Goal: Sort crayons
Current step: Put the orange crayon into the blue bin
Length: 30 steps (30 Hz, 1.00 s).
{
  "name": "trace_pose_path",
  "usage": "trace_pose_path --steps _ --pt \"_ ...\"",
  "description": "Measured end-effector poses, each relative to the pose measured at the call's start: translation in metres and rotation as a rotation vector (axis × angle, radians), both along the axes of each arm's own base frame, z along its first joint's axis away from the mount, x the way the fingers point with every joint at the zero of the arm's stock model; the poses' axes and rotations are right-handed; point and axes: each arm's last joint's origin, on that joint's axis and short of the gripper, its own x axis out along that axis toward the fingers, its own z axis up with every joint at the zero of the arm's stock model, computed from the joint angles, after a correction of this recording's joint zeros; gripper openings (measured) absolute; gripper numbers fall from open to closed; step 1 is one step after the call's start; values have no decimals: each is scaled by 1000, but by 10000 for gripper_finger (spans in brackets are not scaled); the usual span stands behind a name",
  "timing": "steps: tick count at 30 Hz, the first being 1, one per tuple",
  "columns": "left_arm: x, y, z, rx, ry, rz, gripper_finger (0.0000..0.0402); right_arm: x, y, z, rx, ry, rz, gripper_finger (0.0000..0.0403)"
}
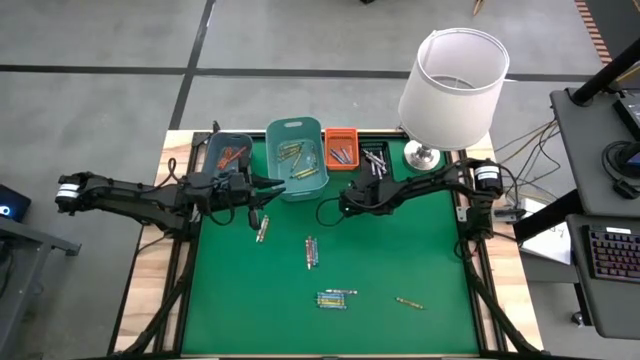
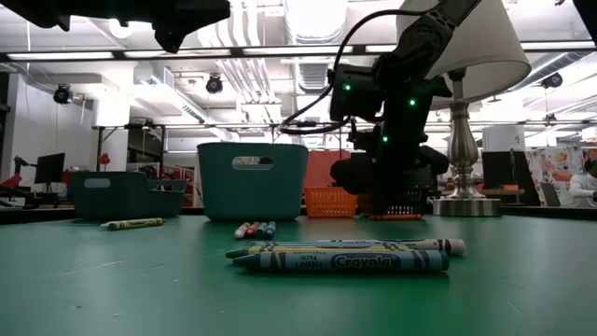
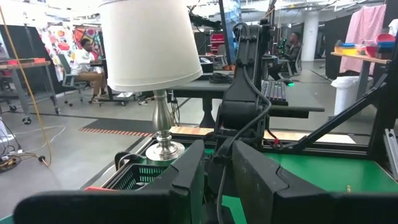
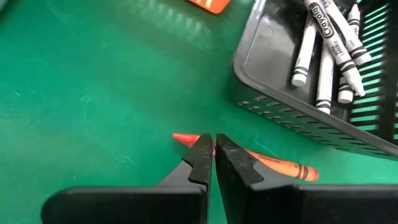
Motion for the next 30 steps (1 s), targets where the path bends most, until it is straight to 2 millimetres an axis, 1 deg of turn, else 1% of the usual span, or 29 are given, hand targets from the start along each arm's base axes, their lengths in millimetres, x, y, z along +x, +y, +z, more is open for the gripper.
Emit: trace_pose_path --steps 10,16,21,24,30 --pt "0 0 0 0 1 0 67 3 -1 -10 4 15 12 12" --pt "0 0 0 -2 2 0 67 3 1 -6 78 3 46 12" --pt "1 0 -1 -19 5 -1 67 4 7 7 196 -3 143 12" --pt "3 0 -3 -35 9 -3 67 1 8 20 238 21 220 12" --pt "6 0 -5 -78 13 -5 67 -13 6 46 302 141 363 12"
